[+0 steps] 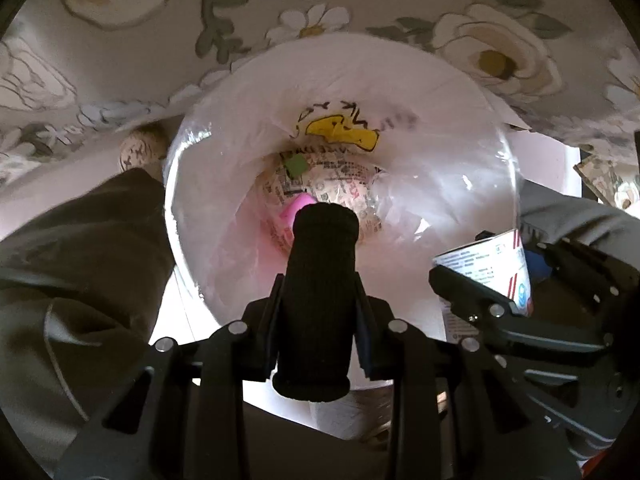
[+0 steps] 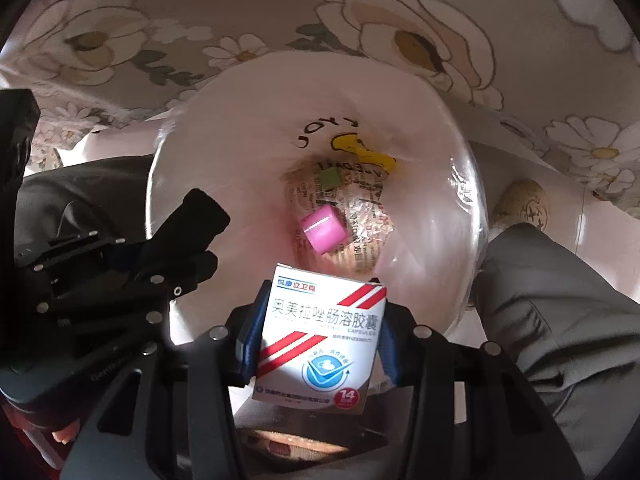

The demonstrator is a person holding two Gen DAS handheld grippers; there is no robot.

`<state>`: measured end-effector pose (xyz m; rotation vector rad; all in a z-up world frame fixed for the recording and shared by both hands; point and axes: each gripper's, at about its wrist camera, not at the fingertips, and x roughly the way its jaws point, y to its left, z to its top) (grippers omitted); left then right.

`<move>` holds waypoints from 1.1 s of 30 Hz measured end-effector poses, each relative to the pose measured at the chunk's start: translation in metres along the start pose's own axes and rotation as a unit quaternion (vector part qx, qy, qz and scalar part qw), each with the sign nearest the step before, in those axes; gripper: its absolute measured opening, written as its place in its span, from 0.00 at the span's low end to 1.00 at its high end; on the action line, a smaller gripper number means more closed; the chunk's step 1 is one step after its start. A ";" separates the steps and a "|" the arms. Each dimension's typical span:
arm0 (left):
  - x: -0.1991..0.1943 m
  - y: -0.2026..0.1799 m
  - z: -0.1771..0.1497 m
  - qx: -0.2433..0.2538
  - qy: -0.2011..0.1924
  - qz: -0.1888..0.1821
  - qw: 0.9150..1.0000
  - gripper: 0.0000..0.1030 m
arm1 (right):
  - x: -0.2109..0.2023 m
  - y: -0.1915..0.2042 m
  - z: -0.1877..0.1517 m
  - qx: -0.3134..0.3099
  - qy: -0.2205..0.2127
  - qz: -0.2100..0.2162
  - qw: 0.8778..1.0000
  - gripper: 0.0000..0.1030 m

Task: Collect trash
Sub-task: 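Open the left tool over the bowl while the right tool drops the medicine box in, then move both open tools from the bowl back over the bed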

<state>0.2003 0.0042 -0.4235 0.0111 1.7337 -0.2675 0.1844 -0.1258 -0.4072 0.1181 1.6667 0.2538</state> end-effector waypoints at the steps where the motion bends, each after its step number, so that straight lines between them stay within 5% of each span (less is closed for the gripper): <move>1: 0.003 0.000 0.002 -0.005 0.005 -0.002 1.000 0.31 | 0.002 0.000 0.001 0.002 0.001 0.000 1.000 0.47; 9: 0.020 0.005 0.012 -0.026 0.032 0.002 0.999 0.33 | 0.017 -0.011 0.007 0.028 0.019 -0.003 0.999 0.48; 16: 0.023 0.014 0.014 -0.050 0.036 0.004 0.998 0.47 | 0.018 -0.018 0.009 0.046 0.019 0.008 0.999 0.51; 33: 0.018 0.011 0.013 -0.042 0.032 0.010 0.999 0.47 | 0.006 -0.012 0.004 0.035 0.006 -0.004 0.999 0.51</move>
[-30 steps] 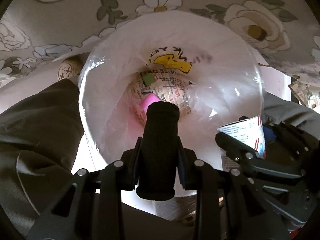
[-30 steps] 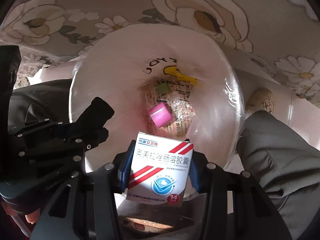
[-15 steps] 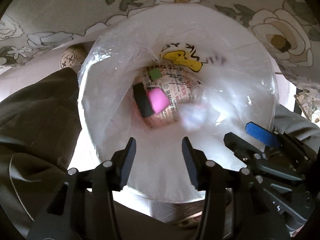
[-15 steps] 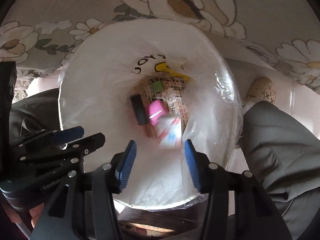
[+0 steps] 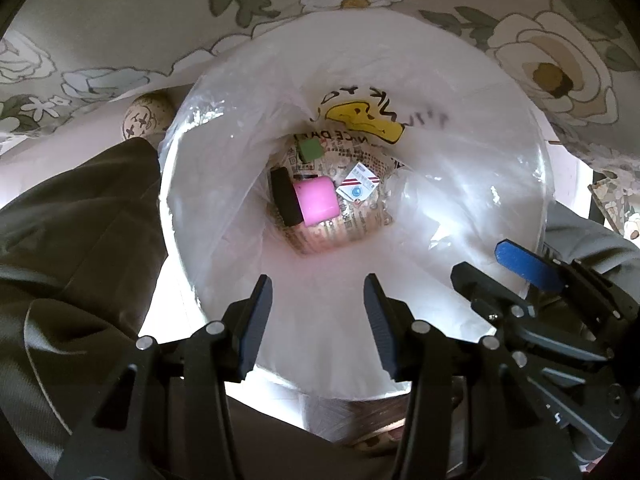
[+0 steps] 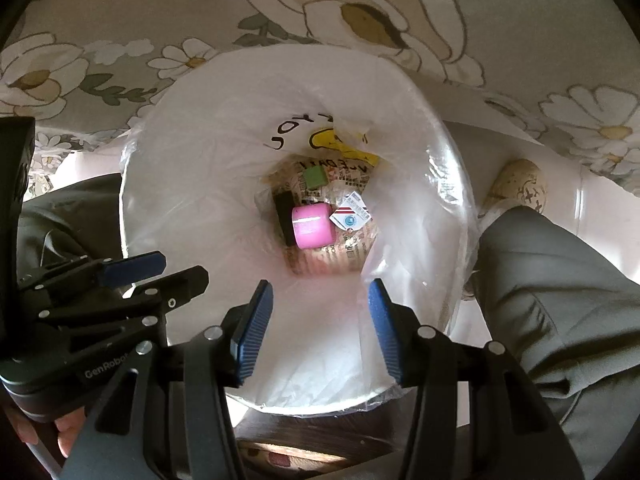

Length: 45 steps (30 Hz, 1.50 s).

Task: Collect trash
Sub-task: 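Move both open tools from the bowl back over the bed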

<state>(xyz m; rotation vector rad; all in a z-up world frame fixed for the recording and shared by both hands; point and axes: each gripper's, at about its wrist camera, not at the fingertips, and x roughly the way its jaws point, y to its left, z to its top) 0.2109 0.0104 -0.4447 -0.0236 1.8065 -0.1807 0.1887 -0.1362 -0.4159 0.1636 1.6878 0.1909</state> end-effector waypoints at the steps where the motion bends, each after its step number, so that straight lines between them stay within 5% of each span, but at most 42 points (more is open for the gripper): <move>1: -0.003 -0.001 -0.001 0.001 -0.003 0.001 1.000 0.47 | -0.003 0.002 -0.001 -0.001 -0.003 0.000 1.000 0.51; 12: -0.052 -0.021 -0.027 0.061 -0.050 0.015 0.997 0.47 | -0.053 0.007 -0.019 -0.040 -0.047 -0.001 0.998 0.51; 22: -0.152 -0.054 -0.066 0.159 -0.150 0.026 0.975 0.49 | -0.165 0.014 -0.047 -0.113 -0.146 -0.003 0.983 0.55; 34: -0.301 -0.058 -0.060 0.124 -0.307 0.000 0.944 0.60 | -0.311 -0.014 -0.048 -0.125 -0.302 -0.019 0.945 0.58; 45: -0.349 -0.079 -0.002 0.123 -0.376 0.013 0.919 0.63 | -0.405 -0.055 0.001 -0.089 -0.413 -0.043 0.905 0.65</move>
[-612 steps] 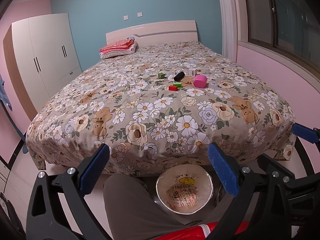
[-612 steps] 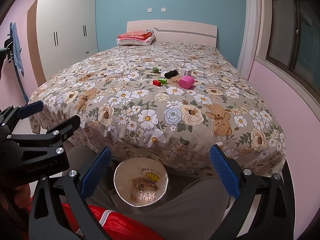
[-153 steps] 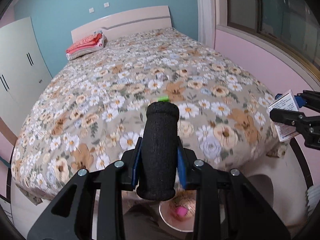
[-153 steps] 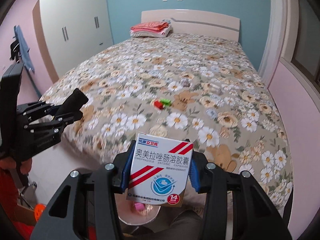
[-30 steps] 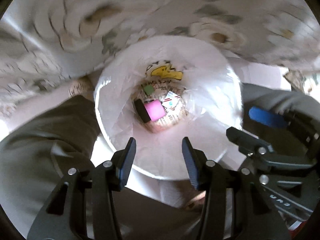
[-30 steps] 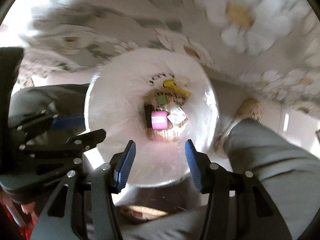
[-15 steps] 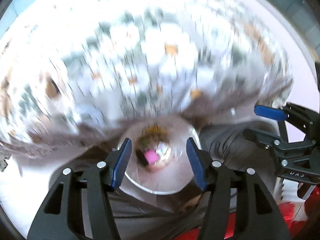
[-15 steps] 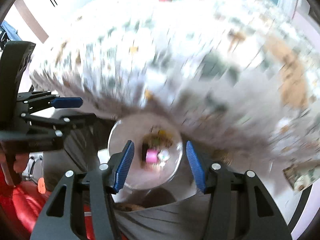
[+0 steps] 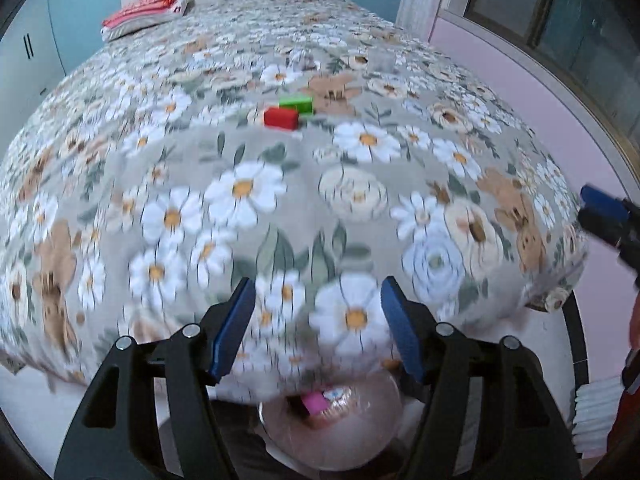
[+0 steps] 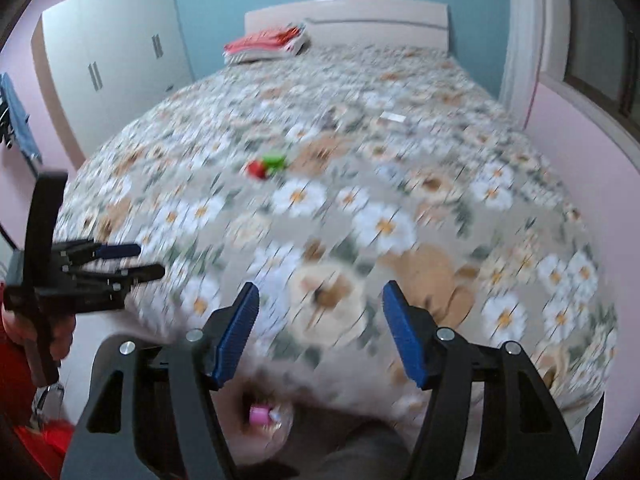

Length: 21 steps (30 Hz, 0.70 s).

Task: Collect trash
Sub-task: 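Move both open tools from the bowl back over the bed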

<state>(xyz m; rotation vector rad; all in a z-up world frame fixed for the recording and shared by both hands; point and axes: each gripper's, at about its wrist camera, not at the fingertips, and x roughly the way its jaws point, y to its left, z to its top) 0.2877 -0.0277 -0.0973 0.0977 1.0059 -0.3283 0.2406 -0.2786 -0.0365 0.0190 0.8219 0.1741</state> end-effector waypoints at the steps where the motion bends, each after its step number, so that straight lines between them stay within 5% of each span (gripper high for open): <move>1: 0.004 -0.001 0.007 0.004 -0.003 0.003 1.000 0.64 | 0.001 -0.004 0.005 0.002 -0.005 -0.003 1.000 0.65; 11: 0.059 0.021 0.065 0.012 -0.010 0.027 1.000 0.69 | 0.050 -0.035 0.073 0.026 -0.025 -0.032 0.999 0.78; 21: 0.121 0.057 0.120 0.001 -0.010 0.004 1.000 0.69 | 0.157 -0.058 0.131 0.059 0.004 -0.051 0.997 0.78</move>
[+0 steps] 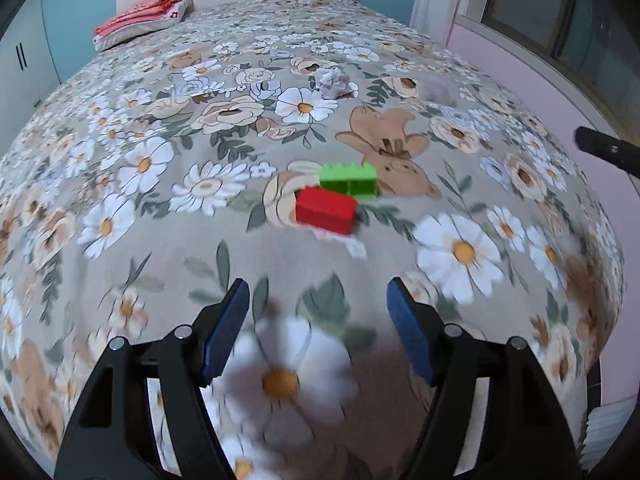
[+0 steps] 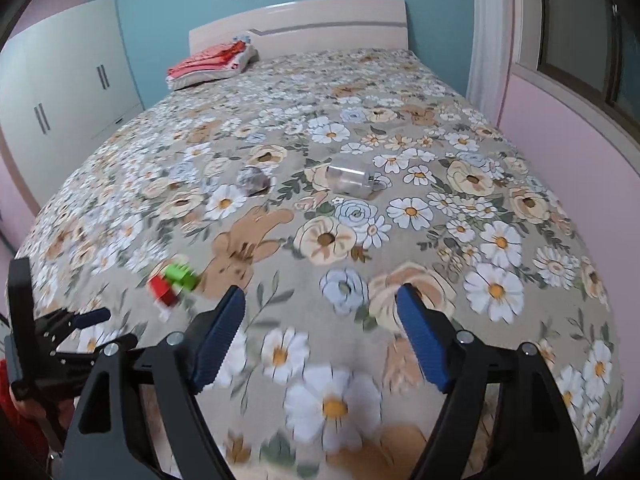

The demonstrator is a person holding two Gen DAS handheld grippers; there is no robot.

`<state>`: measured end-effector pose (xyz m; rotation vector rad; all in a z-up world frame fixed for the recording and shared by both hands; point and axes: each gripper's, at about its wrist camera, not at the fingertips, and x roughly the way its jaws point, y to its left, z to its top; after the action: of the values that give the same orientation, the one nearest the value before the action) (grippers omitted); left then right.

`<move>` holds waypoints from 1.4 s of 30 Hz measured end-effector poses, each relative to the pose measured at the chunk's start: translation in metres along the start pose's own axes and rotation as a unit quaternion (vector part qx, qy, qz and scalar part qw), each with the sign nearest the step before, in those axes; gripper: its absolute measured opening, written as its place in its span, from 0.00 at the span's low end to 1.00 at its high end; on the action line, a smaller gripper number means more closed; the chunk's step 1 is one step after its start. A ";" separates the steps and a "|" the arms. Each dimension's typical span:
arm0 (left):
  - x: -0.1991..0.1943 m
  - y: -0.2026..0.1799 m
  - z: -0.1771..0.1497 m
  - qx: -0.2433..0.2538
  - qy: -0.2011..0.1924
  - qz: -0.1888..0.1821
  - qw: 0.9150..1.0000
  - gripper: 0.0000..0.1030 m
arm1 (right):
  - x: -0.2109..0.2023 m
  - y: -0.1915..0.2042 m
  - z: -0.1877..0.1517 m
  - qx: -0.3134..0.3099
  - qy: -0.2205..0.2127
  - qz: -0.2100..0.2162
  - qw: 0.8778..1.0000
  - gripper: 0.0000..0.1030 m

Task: Collect trash
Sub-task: 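Move both open tools from the bowl back over the bed, then grasp the red block with the left tool while the right tool grasps the clear plastic cup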

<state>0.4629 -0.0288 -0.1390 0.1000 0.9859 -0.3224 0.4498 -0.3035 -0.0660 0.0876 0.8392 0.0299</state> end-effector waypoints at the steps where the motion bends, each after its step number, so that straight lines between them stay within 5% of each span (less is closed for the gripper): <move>1: 0.007 0.001 0.005 0.003 -0.001 -0.002 1.000 0.69 | 0.008 0.000 0.003 0.002 0.001 -0.002 1.000 0.78; 20: 0.066 0.014 0.035 0.024 -0.035 -0.068 0.997 0.68 | 0.176 -0.026 0.095 0.108 0.019 -0.081 0.991 0.88; 29: 0.072 0.013 0.038 0.024 -0.040 -0.106 0.993 0.42 | 0.207 -0.022 0.107 0.133 0.021 -0.086 0.987 0.88; 42: 0.065 0.014 0.034 0.019 -0.045 -0.114 0.992 0.41 | 0.231 -0.028 0.107 0.133 0.027 -0.108 0.985 0.86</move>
<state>0.5275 -0.0378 -0.1756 0.0069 0.9026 -0.5506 0.6837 -0.3239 -0.1692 0.2476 0.8999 -0.2862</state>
